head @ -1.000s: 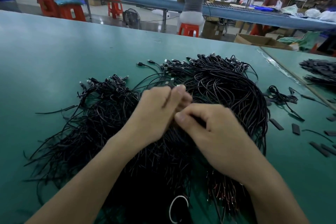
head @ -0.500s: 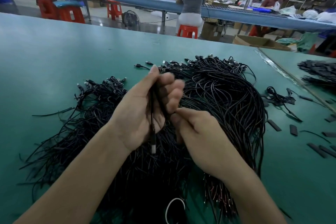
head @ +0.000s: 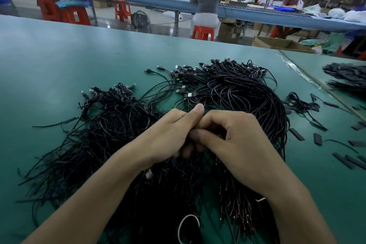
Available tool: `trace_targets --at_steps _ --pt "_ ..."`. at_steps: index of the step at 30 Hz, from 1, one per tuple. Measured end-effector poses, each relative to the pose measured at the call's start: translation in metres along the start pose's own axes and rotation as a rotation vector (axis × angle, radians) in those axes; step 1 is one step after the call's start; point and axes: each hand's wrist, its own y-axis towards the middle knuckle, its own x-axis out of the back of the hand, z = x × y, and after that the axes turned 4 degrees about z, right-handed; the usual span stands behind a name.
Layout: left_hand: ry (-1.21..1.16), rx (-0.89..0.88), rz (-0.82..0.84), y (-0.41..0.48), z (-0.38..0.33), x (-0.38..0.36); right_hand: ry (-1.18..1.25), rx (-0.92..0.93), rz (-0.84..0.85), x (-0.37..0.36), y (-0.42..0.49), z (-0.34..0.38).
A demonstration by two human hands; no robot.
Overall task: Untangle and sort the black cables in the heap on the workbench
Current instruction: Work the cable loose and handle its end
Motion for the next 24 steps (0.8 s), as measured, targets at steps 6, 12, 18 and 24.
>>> trace_targets --at_steps 6,12,18,24 --pt "-0.146 0.072 0.206 -0.008 -0.002 0.013 0.133 -0.03 -0.121 0.004 0.003 -0.014" --pt "-0.372 0.032 0.311 -0.01 -0.001 0.017 0.212 0.025 0.007 0.011 0.002 -0.02" --pt "-0.315 -0.019 0.157 -0.006 0.002 0.008 0.171 0.069 0.025 0.007 0.002 -0.021" --pt "-0.37 0.028 0.163 -0.007 0.0 0.009 0.137 0.074 -0.016 0.005 0.002 -0.022"
